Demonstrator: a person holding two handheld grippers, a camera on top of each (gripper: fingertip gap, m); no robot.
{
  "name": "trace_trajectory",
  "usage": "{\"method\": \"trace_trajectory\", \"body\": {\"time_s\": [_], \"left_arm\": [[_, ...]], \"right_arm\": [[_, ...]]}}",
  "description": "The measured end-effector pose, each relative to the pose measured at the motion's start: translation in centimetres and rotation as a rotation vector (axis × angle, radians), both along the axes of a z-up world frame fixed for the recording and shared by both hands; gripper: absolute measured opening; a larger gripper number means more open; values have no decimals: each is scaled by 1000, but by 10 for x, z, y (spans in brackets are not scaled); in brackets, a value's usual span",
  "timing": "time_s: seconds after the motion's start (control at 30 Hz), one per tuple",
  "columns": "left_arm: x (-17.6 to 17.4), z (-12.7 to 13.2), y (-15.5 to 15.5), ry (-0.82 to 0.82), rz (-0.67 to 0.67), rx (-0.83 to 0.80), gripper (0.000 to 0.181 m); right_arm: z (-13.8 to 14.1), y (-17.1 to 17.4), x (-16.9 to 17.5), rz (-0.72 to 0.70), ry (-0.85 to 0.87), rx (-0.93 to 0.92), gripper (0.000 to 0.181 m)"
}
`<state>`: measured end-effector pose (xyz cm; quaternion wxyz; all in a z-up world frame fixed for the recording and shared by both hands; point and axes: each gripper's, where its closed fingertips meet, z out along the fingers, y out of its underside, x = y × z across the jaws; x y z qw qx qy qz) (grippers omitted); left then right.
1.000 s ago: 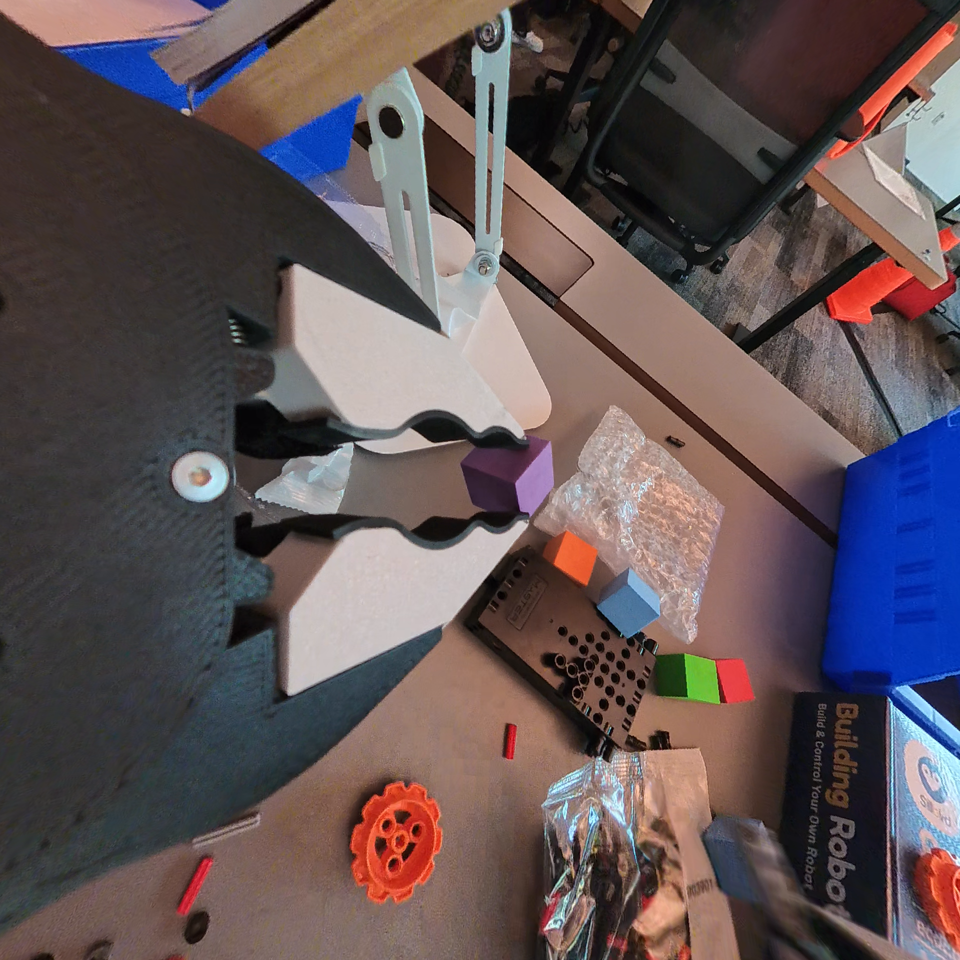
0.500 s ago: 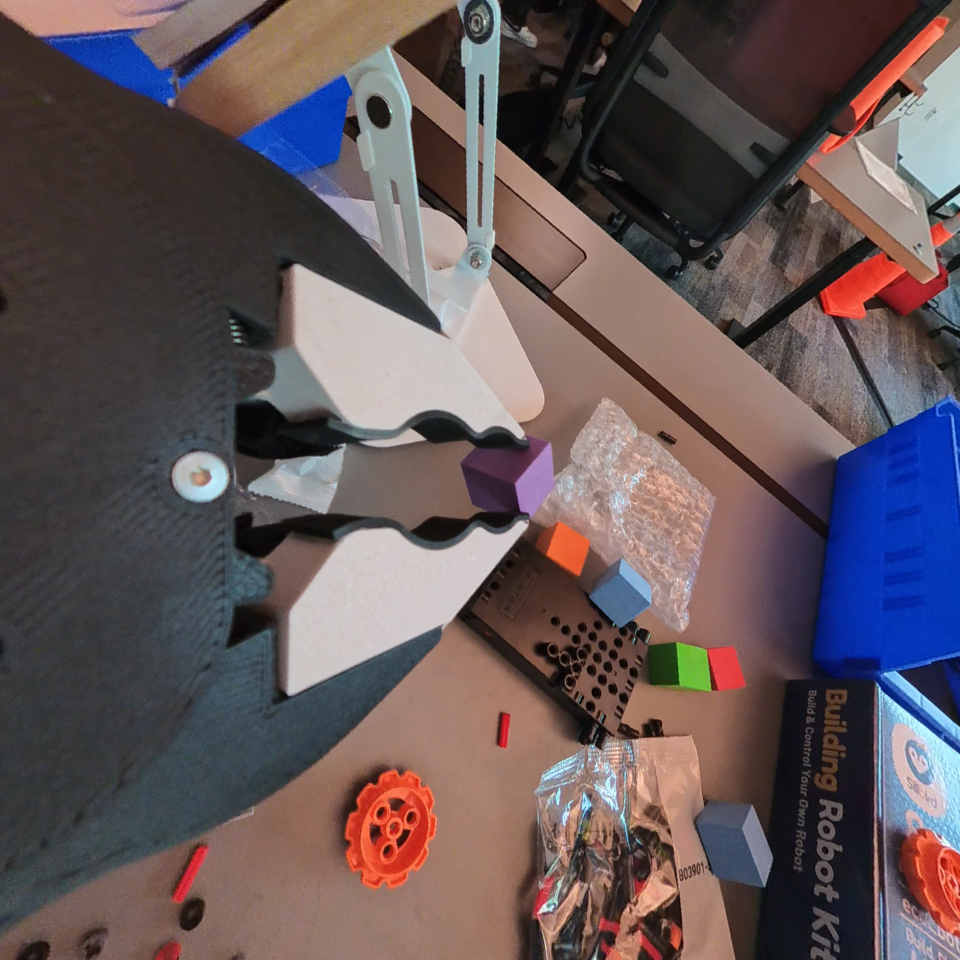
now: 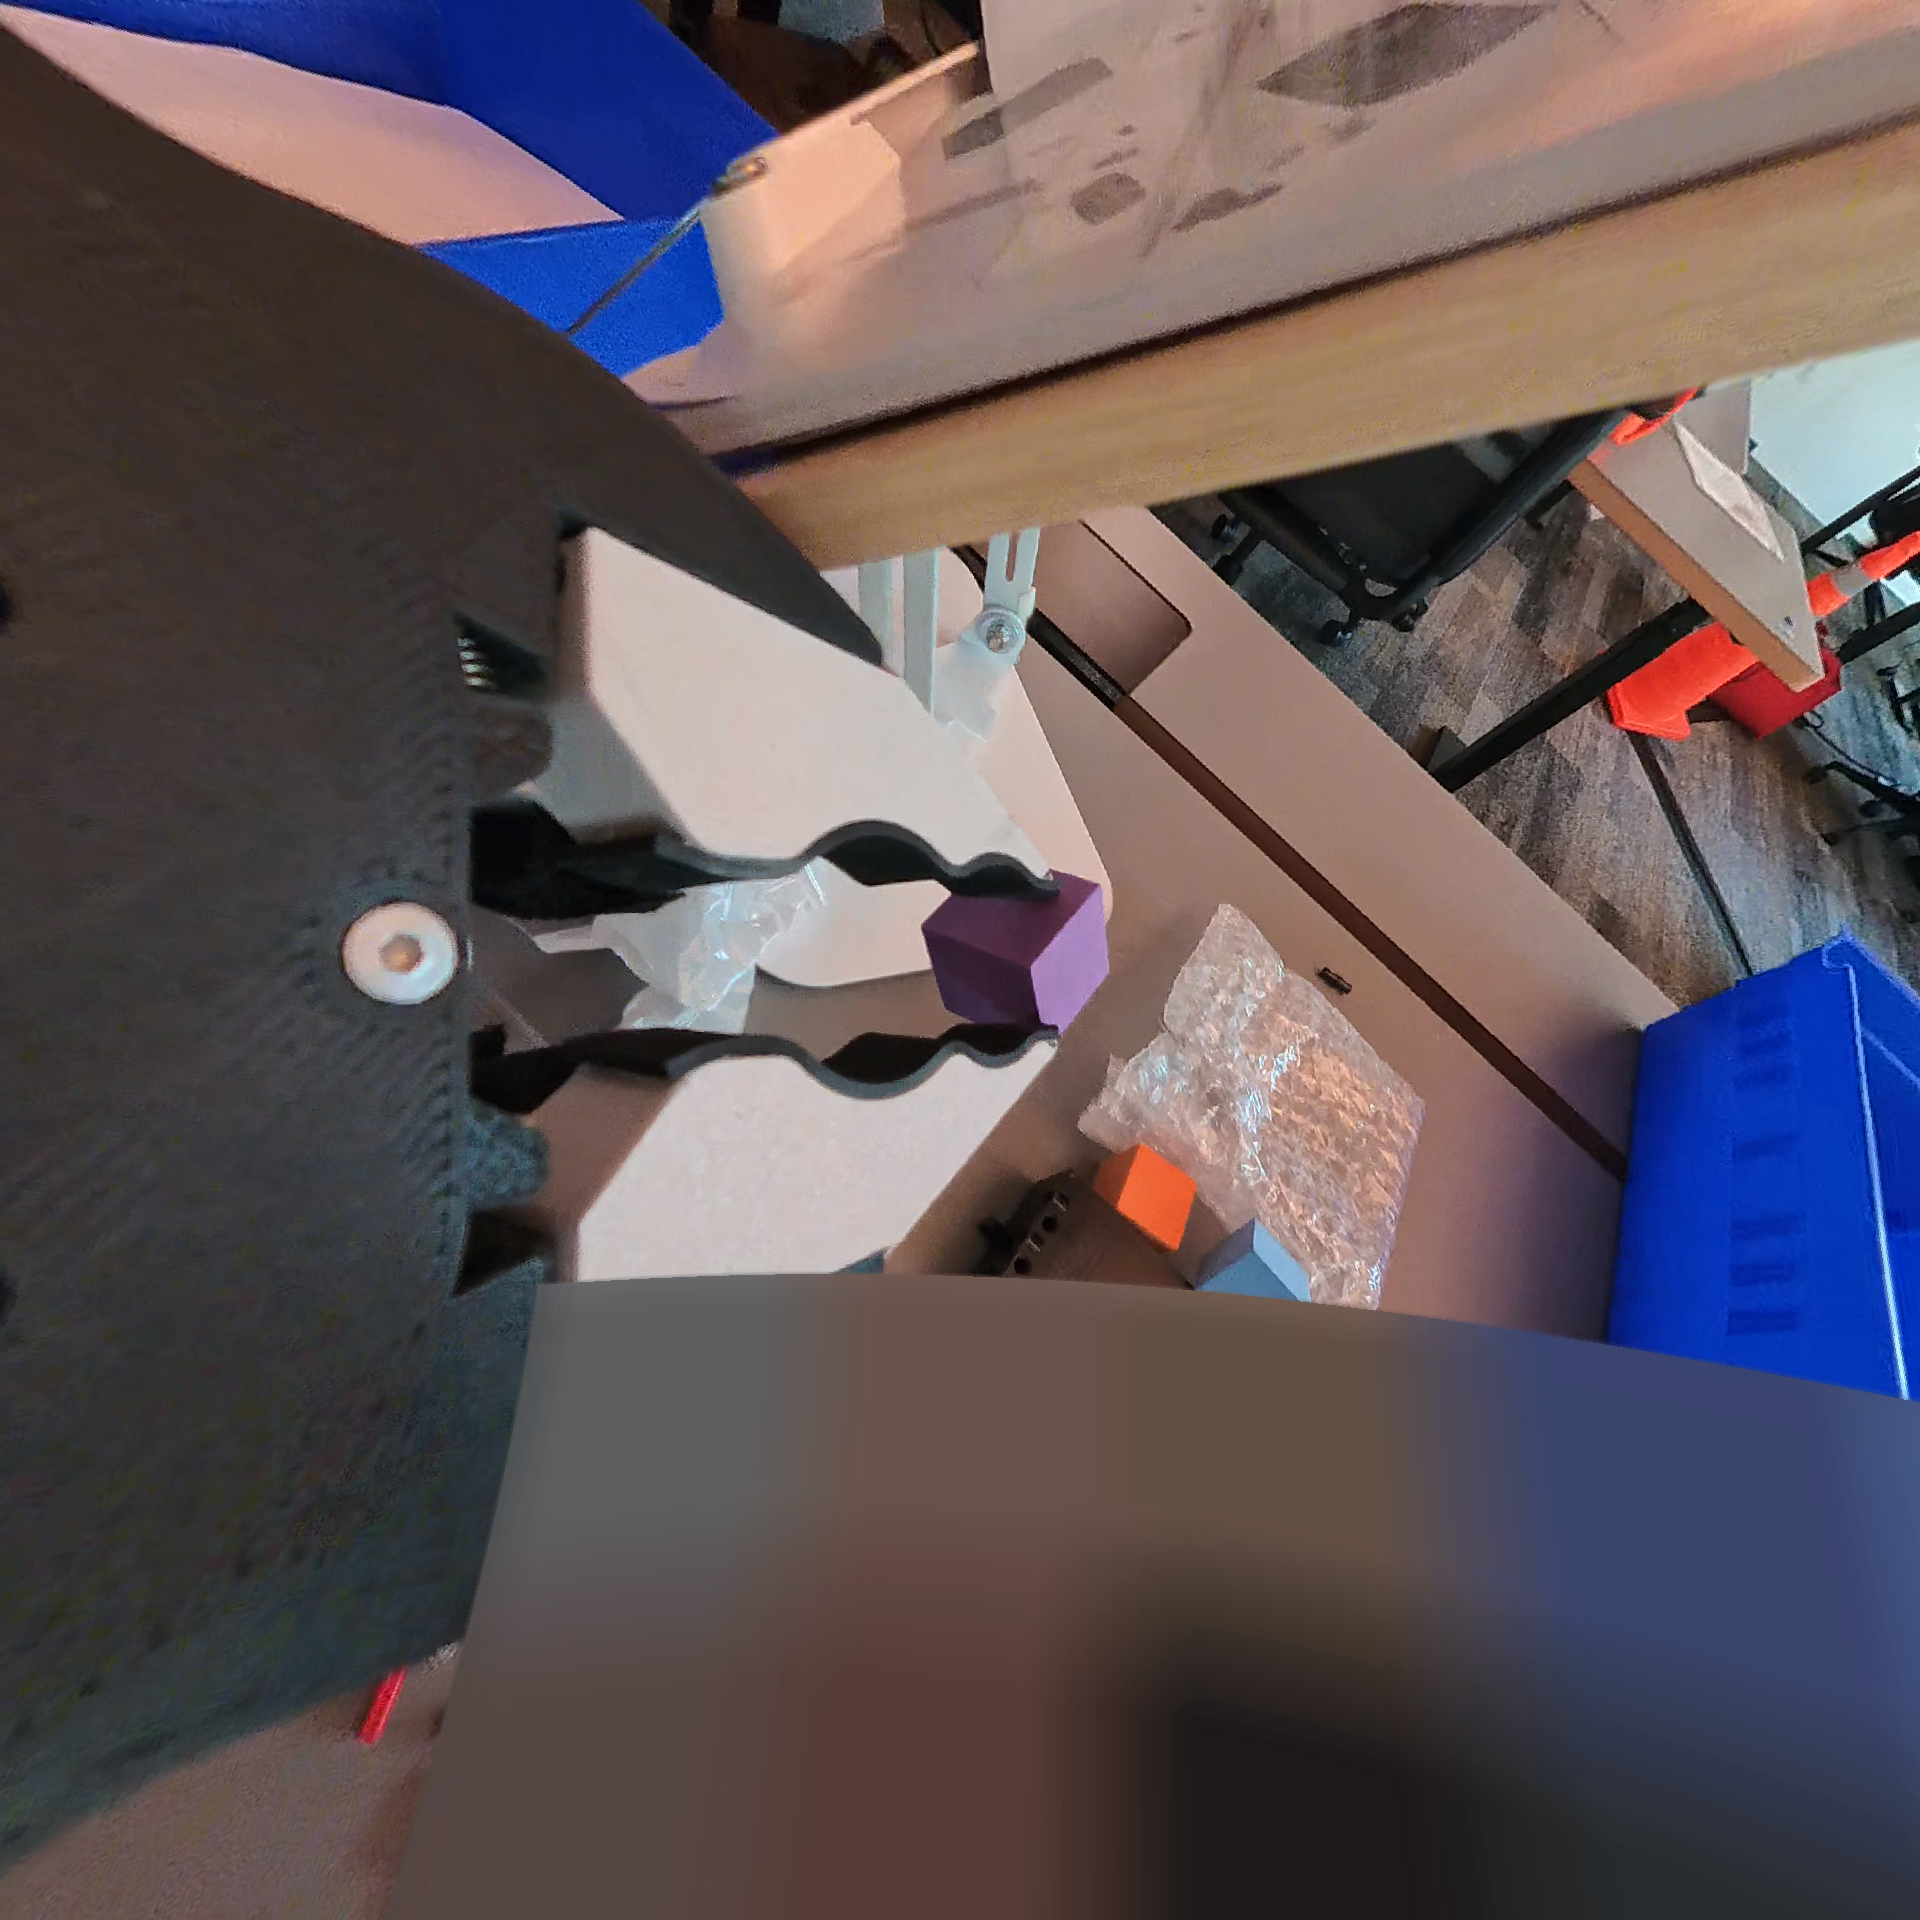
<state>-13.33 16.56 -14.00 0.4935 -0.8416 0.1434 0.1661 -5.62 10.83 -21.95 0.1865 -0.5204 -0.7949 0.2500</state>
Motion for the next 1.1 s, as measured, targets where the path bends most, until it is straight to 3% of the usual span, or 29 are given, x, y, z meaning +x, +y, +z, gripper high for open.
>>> {"method": "trace_trajectory", "body": {"time_s": [0.17, 0.23, 0.43, 0.53, 0.67, 0.8, 0.97, 1.1], "left_arm": [[-11, -3, -5, 28, 30, -16, 22], [-13, -6, -5, 29, 31, -29, 21], [-11, -6, -4, 9, 21, -20, 21], [-11, -4, -5, 7, 22, -12, 22], [-9, 1, -5, 2, 18, 5, 22], [0, -1, -1, 7, -5, -4, 22], [11, -7, 6, 19, -33, -30, 21], [18, -11, 10, 14, -52, -37, 21]], "right_arm": [[-48, -27, -31, -2, -78, -54, 16], [-51, -27, -34, -16, -82, -53, 7], [-50, -15, -26, -28, -83, -19, 6], [-37, -6, -15, -43, -56, -44, 6], [7, 29, 31, -90, 15, -35, 6], [47, 107, 111, -286, 56, 25, 6], [33, 184, 209, -507, -73, 37, 6], [16, 205, 237, -566, -124, 57, 6]]}}
